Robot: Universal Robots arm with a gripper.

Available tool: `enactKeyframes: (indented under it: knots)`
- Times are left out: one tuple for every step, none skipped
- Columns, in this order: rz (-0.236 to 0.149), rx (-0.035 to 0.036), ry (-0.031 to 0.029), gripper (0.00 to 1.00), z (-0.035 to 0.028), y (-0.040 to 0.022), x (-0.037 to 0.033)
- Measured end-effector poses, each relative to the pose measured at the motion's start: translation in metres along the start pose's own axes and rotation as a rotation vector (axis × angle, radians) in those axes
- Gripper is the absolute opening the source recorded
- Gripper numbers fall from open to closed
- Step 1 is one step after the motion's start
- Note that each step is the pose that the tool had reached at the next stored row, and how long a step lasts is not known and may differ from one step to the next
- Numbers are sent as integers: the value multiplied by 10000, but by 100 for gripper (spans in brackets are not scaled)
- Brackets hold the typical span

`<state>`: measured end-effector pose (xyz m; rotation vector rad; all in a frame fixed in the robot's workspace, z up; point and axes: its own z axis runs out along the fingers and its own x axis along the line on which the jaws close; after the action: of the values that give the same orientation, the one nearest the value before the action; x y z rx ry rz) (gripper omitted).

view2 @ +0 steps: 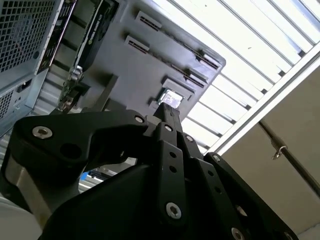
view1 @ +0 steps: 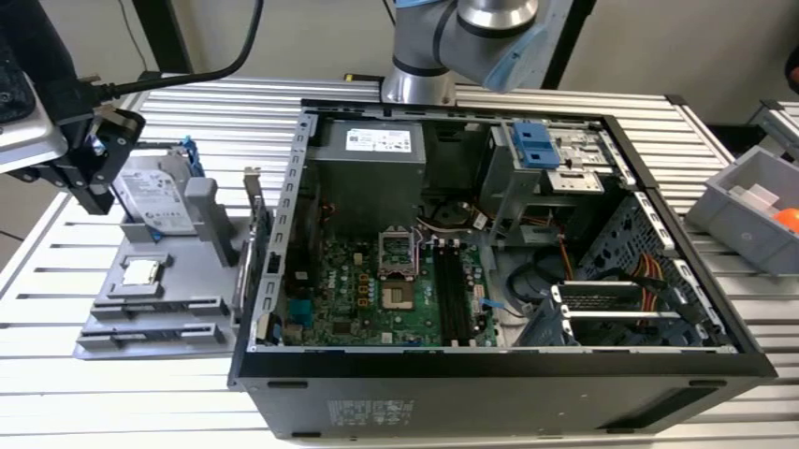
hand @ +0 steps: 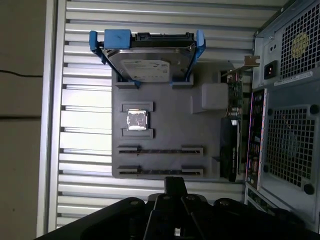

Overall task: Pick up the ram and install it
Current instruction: 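Pick up the ram and move it above insertion slot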

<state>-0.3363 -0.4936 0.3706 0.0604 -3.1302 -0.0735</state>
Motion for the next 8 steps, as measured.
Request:
enactKeyframes:
  knots:
    - [-1, 0, 0, 0, 0, 0, 0]
    - [-1, 0, 0, 0, 0, 0, 0]
    - [-1, 0, 0, 0, 0, 0, 0]
    - [-1, 0, 0, 0, 0, 0, 0]
    - [-1, 0, 0, 0, 0, 0, 0]
    - [-1, 0, 0, 100, 0, 0, 0]
    - [0, 0, 0, 100, 0, 0, 0]
    - [-1, 0, 0, 100, 0, 0, 0]
